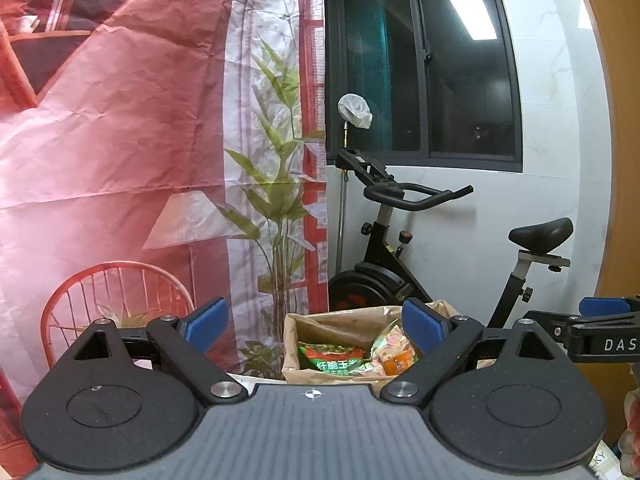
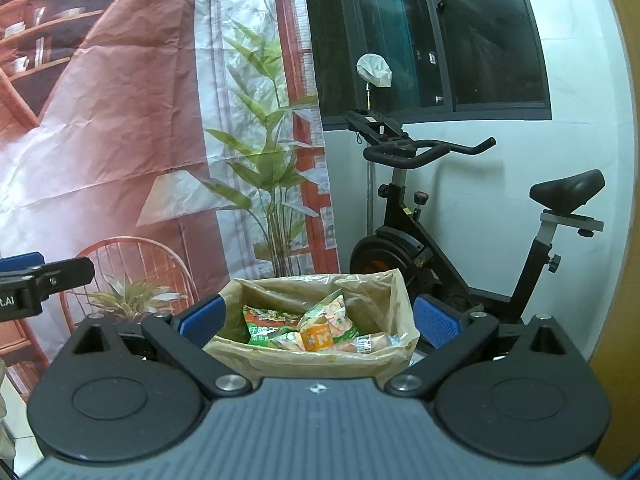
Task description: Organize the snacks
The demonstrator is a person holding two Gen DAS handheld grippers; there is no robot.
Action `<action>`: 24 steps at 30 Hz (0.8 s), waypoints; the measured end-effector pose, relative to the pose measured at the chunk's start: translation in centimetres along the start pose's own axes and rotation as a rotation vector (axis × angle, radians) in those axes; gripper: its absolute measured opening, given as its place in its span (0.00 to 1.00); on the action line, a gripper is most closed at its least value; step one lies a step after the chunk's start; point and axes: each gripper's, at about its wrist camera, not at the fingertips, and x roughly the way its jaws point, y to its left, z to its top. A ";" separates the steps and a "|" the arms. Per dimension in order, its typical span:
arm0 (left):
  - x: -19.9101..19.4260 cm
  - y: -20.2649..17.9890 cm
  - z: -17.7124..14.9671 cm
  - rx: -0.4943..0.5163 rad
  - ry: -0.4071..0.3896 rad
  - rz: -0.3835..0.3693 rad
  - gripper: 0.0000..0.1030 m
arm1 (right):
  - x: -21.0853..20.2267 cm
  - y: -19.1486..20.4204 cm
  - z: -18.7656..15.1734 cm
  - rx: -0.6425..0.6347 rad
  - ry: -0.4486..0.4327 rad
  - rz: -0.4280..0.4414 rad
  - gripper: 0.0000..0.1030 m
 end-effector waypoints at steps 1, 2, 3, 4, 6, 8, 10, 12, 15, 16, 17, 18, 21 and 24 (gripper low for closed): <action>0.0 0.0 0.0 0.000 0.001 0.002 0.92 | 0.0 0.0 0.0 0.001 0.002 0.001 0.99; 0.0 -0.1 0.0 0.000 0.003 0.003 0.92 | 0.0 0.0 -0.1 0.000 0.003 0.003 0.99; 0.0 -0.1 0.0 0.000 0.005 0.003 0.92 | 0.0 0.0 -0.2 -0.001 0.005 0.003 0.99; 0.0 -0.2 -0.1 -0.001 0.007 0.003 0.92 | 0.0 0.0 -0.2 -0.002 0.006 0.004 0.99; 0.1 -0.2 0.0 -0.004 0.011 0.001 0.92 | -0.1 0.1 -0.2 -0.003 0.007 0.005 0.99; 0.1 -0.2 0.1 -0.006 0.013 0.000 0.92 | -0.1 0.1 -0.2 -0.003 0.004 0.003 0.99; 0.1 -0.1 0.1 -0.008 0.015 0.000 0.92 | -0.1 0.0 0.0 -0.004 0.002 0.001 0.99; 0.1 0.0 0.1 -0.008 0.015 0.000 0.92 | -0.2 -0.1 0.0 -0.002 0.001 0.002 0.99; 0.0 0.0 0.1 -0.011 0.015 0.002 0.92 | -0.2 -0.2 0.0 0.007 0.001 0.006 0.99; -0.1 0.1 0.1 -0.012 0.014 0.003 0.92 | -0.2 -0.1 0.0 0.005 0.001 0.004 0.99; -0.2 0.1 0.1 -0.013 0.013 0.004 0.92 | -0.2 -0.1 0.0 0.003 0.001 0.003 0.99; -0.2 0.1 0.2 -0.014 0.012 0.003 0.92 | -0.2 -0.2 0.0 0.003 0.000 0.003 0.99; -0.2 0.1 0.2 -0.018 0.015 0.001 0.92 | -0.2 -0.2 0.1 0.003 -0.001 0.007 0.99; -0.2 0.1 0.2 -0.020 0.016 0.001 0.92 | -0.2 -0.1 0.1 0.001 -0.001 0.008 0.99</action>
